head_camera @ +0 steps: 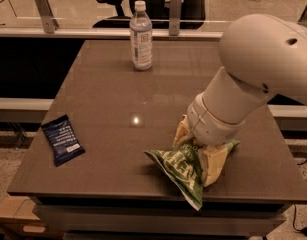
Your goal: Move green jalapeno chip bag near blue plastic bottle
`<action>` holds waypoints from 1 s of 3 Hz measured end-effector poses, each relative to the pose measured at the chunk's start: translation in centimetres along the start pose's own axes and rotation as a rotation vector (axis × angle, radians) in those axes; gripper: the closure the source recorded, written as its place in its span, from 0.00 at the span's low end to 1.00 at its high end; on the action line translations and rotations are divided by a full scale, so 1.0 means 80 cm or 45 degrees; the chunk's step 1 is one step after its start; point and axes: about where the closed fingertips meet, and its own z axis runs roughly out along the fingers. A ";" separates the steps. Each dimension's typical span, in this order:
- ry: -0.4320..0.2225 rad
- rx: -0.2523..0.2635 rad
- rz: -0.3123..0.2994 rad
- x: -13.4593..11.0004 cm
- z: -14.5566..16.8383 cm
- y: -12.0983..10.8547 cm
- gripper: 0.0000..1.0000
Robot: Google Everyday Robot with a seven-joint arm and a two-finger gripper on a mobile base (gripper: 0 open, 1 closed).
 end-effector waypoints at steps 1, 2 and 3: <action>0.002 0.003 0.002 0.000 -0.001 0.000 1.00; 0.002 0.003 0.002 -0.001 -0.003 -0.001 1.00; 0.093 0.111 0.065 0.007 -0.035 -0.017 1.00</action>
Offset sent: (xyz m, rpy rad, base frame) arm 0.0253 -0.0149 0.0473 -0.0263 -0.2041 -0.1781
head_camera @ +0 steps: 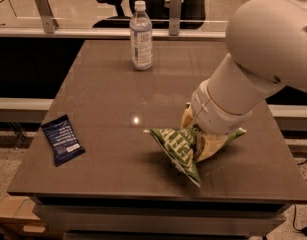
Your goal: Move green jalapeno chip bag near blue plastic bottle
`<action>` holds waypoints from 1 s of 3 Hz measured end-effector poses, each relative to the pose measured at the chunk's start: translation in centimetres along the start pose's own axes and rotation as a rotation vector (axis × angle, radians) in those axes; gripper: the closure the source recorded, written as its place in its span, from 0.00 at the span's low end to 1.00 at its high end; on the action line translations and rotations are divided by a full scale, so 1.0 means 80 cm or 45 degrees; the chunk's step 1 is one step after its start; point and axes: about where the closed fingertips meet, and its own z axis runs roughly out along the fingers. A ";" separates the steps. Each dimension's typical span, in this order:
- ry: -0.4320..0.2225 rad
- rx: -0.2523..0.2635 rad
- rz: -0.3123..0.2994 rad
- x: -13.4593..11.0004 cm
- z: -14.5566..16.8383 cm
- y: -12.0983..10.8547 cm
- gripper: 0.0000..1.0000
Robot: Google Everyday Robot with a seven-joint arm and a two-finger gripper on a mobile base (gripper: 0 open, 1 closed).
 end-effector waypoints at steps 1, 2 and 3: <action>0.110 0.118 0.078 0.010 -0.045 -0.024 1.00; 0.193 0.184 0.127 0.017 -0.080 -0.045 1.00; 0.228 0.241 0.147 0.028 -0.109 -0.075 1.00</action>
Offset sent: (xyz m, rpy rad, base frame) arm 0.0481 -0.0261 0.1015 -0.0941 -0.2241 -0.2423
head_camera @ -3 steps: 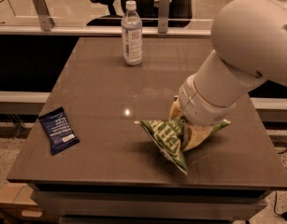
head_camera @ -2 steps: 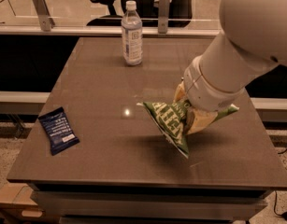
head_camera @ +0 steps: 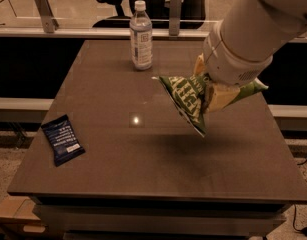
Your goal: Move green jalapeno chip bag near blue plastic bottle
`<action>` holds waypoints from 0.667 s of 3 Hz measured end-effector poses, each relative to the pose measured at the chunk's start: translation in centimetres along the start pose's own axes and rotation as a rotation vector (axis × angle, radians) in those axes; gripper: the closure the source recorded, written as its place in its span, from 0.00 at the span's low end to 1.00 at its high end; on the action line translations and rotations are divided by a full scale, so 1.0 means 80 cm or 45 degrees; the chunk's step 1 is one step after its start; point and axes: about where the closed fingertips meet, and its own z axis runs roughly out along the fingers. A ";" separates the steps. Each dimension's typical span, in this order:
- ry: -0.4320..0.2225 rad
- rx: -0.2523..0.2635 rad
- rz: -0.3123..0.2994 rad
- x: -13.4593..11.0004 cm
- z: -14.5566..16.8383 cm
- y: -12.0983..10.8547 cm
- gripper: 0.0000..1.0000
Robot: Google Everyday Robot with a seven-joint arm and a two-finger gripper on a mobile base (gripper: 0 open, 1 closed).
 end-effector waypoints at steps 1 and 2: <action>0.013 0.065 0.012 0.015 -0.017 -0.045 1.00; 0.033 0.120 0.025 0.030 -0.036 -0.093 1.00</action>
Offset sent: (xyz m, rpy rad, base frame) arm 0.1008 -0.0172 0.0898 0.0174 -0.1425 -0.0607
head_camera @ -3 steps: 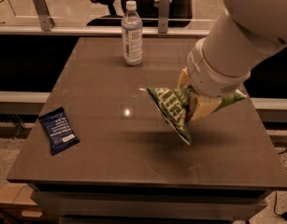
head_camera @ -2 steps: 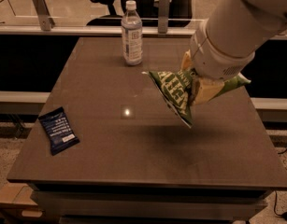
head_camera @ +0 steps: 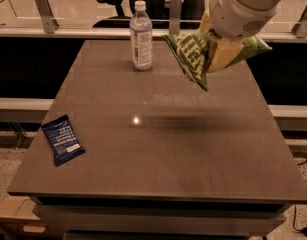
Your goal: Move green jalapeno chip bag near blue plastic bottle
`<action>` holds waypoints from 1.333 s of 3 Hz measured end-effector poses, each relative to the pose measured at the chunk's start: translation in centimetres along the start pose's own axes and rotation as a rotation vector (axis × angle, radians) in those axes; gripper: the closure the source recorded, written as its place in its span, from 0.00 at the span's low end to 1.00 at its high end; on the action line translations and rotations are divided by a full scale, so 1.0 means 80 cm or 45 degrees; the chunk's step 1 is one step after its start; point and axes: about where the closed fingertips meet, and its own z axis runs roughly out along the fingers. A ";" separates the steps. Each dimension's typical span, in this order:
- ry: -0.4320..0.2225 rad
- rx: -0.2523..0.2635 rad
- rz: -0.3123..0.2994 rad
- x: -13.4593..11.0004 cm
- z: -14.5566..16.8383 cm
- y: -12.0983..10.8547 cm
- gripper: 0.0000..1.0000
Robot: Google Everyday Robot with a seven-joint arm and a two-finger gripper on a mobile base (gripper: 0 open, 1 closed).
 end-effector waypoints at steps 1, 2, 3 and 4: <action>0.004 0.045 -0.001 0.011 -0.010 -0.041 1.00; -0.008 0.053 -0.009 0.021 -0.002 -0.072 1.00; -0.035 0.026 -0.014 0.029 0.023 -0.090 1.00; -0.063 -0.020 -0.025 0.033 0.058 -0.100 1.00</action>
Offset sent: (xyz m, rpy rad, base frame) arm 0.0852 -0.0058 0.0316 0.0220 -0.0356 0.0165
